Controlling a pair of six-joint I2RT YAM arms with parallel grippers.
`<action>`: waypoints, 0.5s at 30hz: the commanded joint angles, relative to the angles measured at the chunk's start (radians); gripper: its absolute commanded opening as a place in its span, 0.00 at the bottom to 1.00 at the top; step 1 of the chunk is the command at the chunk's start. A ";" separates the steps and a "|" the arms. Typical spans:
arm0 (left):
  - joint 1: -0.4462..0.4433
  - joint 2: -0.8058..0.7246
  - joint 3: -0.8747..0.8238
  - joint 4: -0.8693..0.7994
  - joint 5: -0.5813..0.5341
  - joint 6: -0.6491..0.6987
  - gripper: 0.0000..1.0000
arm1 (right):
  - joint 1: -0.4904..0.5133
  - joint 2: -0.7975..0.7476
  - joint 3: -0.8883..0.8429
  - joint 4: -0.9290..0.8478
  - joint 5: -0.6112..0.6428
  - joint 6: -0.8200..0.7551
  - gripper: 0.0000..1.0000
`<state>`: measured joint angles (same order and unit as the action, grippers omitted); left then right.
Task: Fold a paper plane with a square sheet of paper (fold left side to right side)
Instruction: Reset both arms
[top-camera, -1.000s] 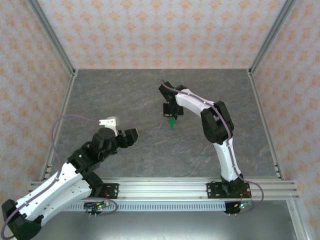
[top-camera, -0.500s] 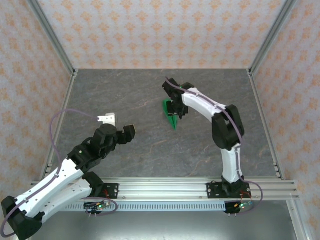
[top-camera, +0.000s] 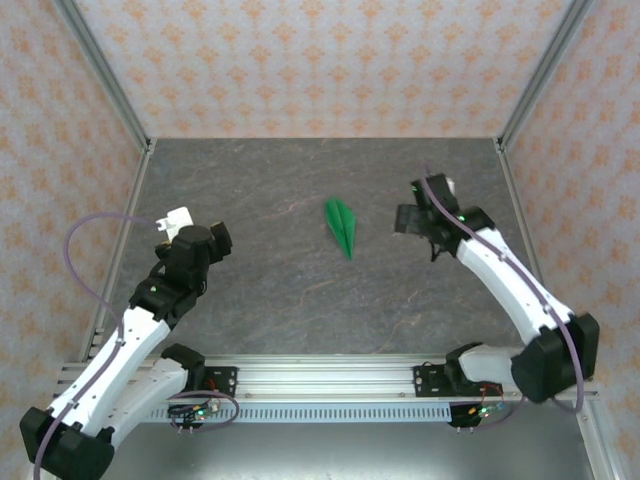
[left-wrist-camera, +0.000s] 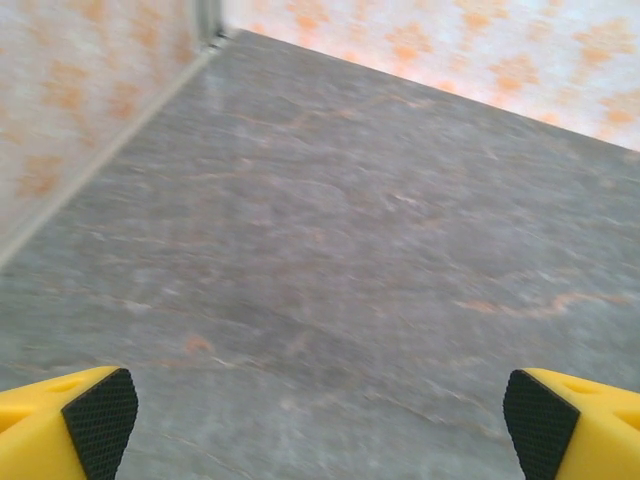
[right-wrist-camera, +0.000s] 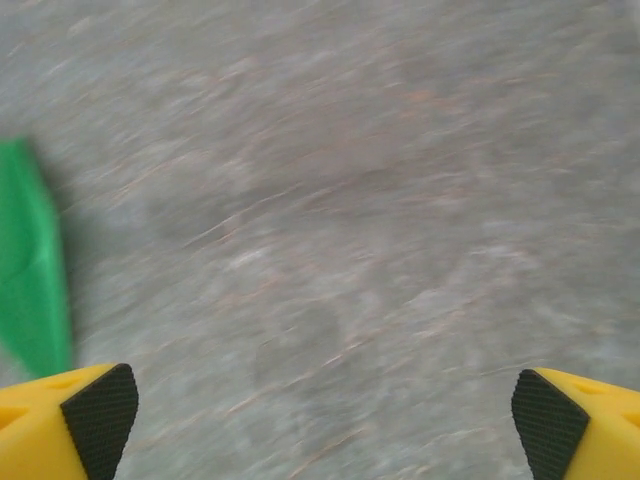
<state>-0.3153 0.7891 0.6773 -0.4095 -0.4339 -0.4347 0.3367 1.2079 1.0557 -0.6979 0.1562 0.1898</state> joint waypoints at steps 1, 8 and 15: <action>0.049 0.043 -0.059 0.152 -0.180 0.064 0.98 | -0.102 -0.124 -0.172 0.217 0.114 -0.039 1.00; 0.097 0.163 -0.242 0.502 -0.302 0.216 0.98 | -0.291 -0.168 -0.547 0.706 0.088 -0.086 1.00; 0.133 0.381 -0.310 0.834 -0.205 0.324 0.98 | -0.322 -0.003 -0.679 1.151 0.020 -0.150 1.00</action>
<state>-0.1944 1.1080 0.3908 0.1783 -0.6380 -0.1879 0.0227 1.1675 0.3916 0.1417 0.2092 0.0879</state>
